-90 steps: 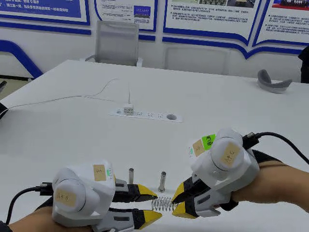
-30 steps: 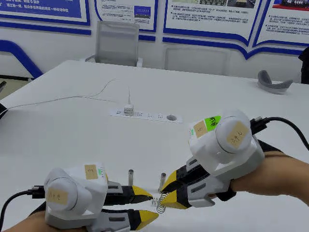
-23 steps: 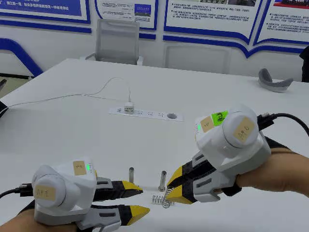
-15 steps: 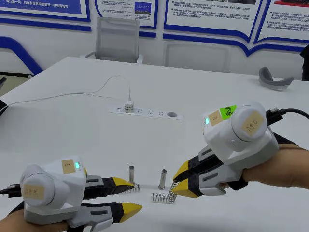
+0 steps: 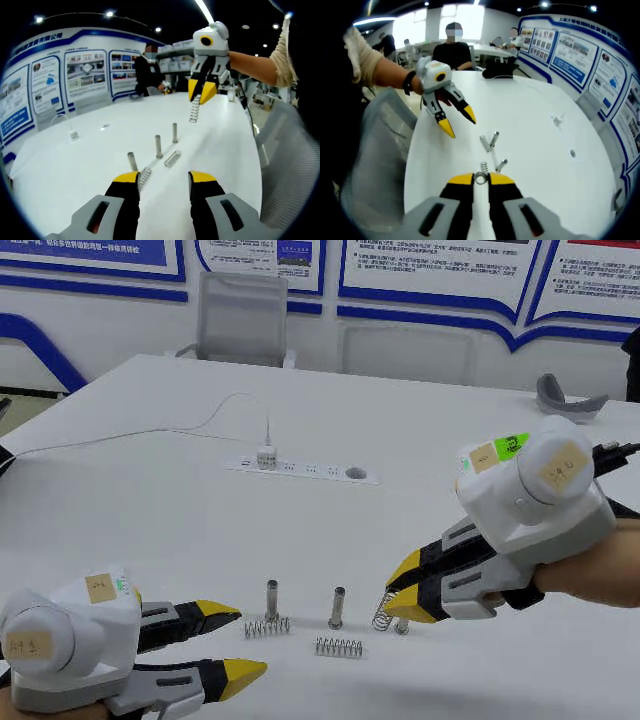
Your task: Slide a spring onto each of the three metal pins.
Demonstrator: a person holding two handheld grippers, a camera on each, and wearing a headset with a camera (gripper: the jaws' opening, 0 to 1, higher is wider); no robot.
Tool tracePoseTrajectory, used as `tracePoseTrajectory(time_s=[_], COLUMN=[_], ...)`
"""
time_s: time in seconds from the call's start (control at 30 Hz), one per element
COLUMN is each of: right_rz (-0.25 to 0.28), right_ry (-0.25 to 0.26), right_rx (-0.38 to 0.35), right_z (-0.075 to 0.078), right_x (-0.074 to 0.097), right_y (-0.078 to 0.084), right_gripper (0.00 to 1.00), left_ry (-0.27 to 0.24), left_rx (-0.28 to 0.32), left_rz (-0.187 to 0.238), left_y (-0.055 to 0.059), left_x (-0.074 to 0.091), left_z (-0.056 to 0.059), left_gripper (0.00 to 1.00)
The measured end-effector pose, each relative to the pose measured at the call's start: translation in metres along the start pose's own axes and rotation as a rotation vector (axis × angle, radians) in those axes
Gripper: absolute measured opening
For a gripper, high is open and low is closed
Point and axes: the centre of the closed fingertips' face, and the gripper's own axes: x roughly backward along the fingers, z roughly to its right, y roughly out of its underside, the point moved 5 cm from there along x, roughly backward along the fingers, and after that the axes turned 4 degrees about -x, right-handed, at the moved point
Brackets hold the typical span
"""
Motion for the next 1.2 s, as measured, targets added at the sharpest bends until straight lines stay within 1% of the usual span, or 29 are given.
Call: tracePoseTrajectory(time_s=[0.2, 0.43, 0.67, 0.9, 1.2], right_rz=[-0.001, -0.007, -0.021, -0.038, -0.06], right_ry=[0.029, 0.063, 0.121, 0.145, 0.14], right_rx=[-0.018, -0.037, -0.071, -0.099, -0.136], right_z=[0.009, 0.019, 0.034, 0.045, 0.057], right_x=[0.008, 0.016, 0.022, 0.018, 0.001], right_y=[0.003, 0.007, 0.011, 0.016, 0.028], right_gripper=[0.12, 0.12, 0.12, 0.12, 0.12], left_ry=[-0.021, -0.027, -0.028, -0.028, -0.028], left_rx=[0.008, 0.022, 0.028, 0.031, 0.041], left_rz=[-0.006, -0.009, -0.011, -0.013, -0.015], left_y=[0.005, 0.009, 0.01, 0.01, 0.012], left_x=[0.003, 0.003, 0.003, 0.004, 0.005], left_z=[-0.003, -0.004, -0.004, -0.003, -0.001], left_gripper=[0.44, 0.49, 0.52, 0.56, 0.58])
